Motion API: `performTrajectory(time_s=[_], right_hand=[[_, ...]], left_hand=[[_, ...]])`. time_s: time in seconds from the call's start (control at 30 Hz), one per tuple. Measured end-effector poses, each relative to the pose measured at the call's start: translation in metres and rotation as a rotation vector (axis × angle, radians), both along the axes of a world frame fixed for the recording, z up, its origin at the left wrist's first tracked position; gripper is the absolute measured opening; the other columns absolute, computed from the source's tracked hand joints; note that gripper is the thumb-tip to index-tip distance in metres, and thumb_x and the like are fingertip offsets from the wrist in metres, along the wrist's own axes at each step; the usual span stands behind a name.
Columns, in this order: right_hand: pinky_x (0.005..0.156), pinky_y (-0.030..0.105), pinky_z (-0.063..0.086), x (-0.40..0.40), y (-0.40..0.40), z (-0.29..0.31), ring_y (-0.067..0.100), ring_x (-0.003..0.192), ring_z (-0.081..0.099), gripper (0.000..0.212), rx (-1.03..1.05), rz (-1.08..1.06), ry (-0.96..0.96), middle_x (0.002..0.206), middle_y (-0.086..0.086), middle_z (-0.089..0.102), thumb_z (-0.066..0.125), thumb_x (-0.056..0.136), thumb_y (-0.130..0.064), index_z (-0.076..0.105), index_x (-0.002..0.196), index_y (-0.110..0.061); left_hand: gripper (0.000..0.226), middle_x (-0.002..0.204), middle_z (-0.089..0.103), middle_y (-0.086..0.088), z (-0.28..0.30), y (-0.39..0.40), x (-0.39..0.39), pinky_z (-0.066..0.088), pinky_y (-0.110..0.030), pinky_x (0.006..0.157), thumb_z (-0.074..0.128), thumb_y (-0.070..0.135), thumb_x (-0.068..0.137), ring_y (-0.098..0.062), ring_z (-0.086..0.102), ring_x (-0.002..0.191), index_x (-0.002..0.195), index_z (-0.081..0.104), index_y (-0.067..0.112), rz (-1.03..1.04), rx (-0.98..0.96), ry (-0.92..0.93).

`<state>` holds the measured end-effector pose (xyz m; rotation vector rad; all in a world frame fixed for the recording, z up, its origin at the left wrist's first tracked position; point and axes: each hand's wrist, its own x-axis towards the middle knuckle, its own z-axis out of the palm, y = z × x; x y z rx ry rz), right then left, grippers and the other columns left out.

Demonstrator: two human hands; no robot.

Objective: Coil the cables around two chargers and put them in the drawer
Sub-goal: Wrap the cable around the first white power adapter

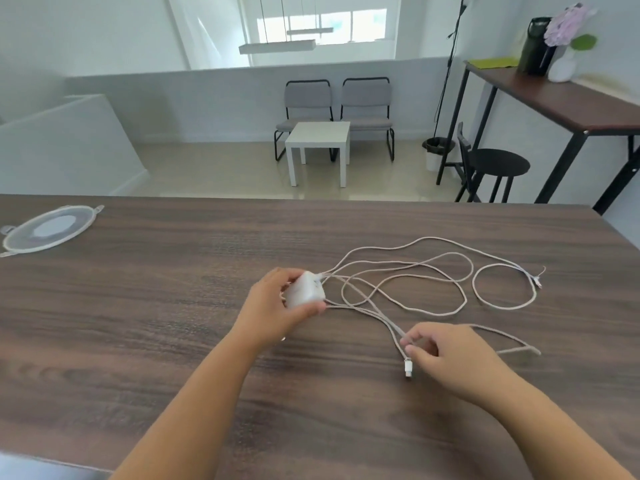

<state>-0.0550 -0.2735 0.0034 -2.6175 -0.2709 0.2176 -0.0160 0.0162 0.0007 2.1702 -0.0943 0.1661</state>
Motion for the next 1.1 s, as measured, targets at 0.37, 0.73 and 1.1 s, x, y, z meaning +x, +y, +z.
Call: performTrajectory(time_s=[0.37,0.73,1.1], right_hand=[[0.085,0.036,0.044,0.014,-0.026,0.034,0.019,0.092,0.057,0.013,-0.055,-0.253,-0.199,0.082,-0.016,0.066,0.056,0.091,-0.032,0.062,0.102,-0.034],[0.090,0.023,0.042,0.026,0.029,0.072,0.004,0.101,0.054,0.060,0.613,-0.096,-0.476,0.116,-0.011,0.060,0.058,0.092,-0.028,0.029,0.143,-0.038],[0.053,0.006,0.033,0.006,0.029,0.053,-0.002,0.048,0.047,0.024,0.796,-0.062,-0.432,0.048,-0.022,0.049,0.048,0.097,-0.020,0.071,0.105,-0.019]], left_hand=[[0.034,0.084,0.063,-0.009,0.046,-0.029,0.005,0.050,-0.032,0.070,0.072,0.036,0.082,-0.020,0.059,0.069,0.099,0.061,0.009,0.347,-0.980,0.294],[0.040,0.106,0.072,-0.010,0.057,-0.075,-0.025,0.054,-0.030,0.079,0.073,0.032,0.078,-0.017,0.067,0.088,0.110,0.067,0.008,-0.144,-0.933,0.452],[0.037,0.086,0.072,-0.004,0.070,-0.074,-0.022,0.056,-0.020,0.058,0.065,0.041,0.074,-0.011,0.064,0.070,0.098,0.069,0.014,0.009,-1.102,0.384]])
